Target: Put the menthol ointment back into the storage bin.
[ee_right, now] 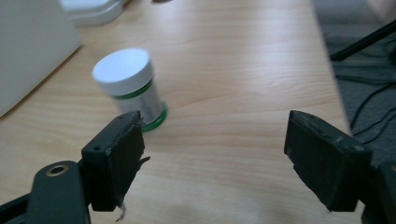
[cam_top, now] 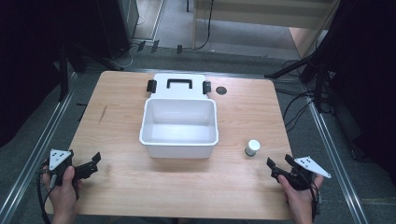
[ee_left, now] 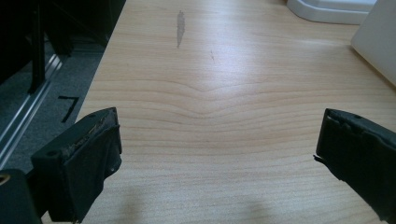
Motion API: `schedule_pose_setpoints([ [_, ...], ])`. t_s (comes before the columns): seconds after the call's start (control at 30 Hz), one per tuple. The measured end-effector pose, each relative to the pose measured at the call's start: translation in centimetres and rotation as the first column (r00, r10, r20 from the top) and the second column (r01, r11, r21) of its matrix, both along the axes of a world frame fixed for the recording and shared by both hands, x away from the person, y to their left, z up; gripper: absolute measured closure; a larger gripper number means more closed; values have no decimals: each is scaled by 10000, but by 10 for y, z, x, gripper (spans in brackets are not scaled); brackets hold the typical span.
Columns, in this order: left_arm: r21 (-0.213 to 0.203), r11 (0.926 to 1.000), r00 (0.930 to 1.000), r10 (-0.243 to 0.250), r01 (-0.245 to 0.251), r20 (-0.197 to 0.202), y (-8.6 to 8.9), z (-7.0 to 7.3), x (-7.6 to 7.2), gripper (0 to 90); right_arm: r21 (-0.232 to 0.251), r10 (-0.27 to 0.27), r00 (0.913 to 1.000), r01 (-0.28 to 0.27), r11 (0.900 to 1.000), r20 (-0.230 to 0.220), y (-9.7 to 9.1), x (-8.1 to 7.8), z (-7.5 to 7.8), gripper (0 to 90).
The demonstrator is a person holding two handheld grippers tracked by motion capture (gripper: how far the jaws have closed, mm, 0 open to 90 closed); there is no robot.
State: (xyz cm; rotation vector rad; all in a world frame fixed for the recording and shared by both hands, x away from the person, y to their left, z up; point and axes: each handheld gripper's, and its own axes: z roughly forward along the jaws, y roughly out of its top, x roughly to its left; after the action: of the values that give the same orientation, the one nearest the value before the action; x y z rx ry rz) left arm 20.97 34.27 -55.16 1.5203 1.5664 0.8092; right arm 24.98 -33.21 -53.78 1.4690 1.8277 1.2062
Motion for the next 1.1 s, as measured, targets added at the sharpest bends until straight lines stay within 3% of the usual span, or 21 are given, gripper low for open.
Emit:
schedule_pose_setpoints([
  [0.1,154,9998,9999,-113,115,-109,-1,0,0,5,-911,334,9978,-384,9951,-566,8,2,7,189],
  [0.27,238,9992,9994,-334,334,-5,-3,0,1,5,-1641,686,9875,-918,9822,-1419,17,9,24,187],
  [0.4,374,9984,9991,-417,420,-85,-5,0,1,5,-2316,1107,9672,-1645,9588,-2286,24,18,38,183],
  [0.5,419,9982,9990,-422,428,-145,-5,0,2,6,-2740,1220,9454,-2087,9388,-3022,28,26,46,177],
  [0.67,397,9985,9992,-365,372,-171,-5,0,2,6,-3357,1255,8822,-2998,8930,-4539,36,41,56,172],
  [0.8,393,9986,9993,-336,343,-192,-5,0,3,6,-3653,1174,8275,-3639,8568,-5491,43,51,62,172],
  [0.83,396,9986,9992,-343,351,-198,-5,0,3,5,-3652,1182,8148,-3778,8508,-5676,45,53,63,172],
  [0.87,405,9986,9992,-345,354,-206,-5,0,3,5,-3626,1156,7931,-3963,8435,-5980,47,56,65,172],
  [0.93,423,9984,9990,-364,375,-270,-5,0,3,5,-3742,1066,7742,-4157,8289,-6239,51,62,68,174],
  [1.0,449,9983,9989,-359,371,-288,-5,0,3,6,-3719,884,7508,-4216,8270,-6546,55,67,71,181],
  [1.07,479,9981,9989,-363,377,-293,-5,0,4,5,-3800,760,7213,-4479,8093,-6885,61,73,72,181],
  [1.1,491,9981,9989,-353,368,-294,-6,0,4,6,-3824,739,7122,-4581,8024,-6981,63,75,73,181],
])
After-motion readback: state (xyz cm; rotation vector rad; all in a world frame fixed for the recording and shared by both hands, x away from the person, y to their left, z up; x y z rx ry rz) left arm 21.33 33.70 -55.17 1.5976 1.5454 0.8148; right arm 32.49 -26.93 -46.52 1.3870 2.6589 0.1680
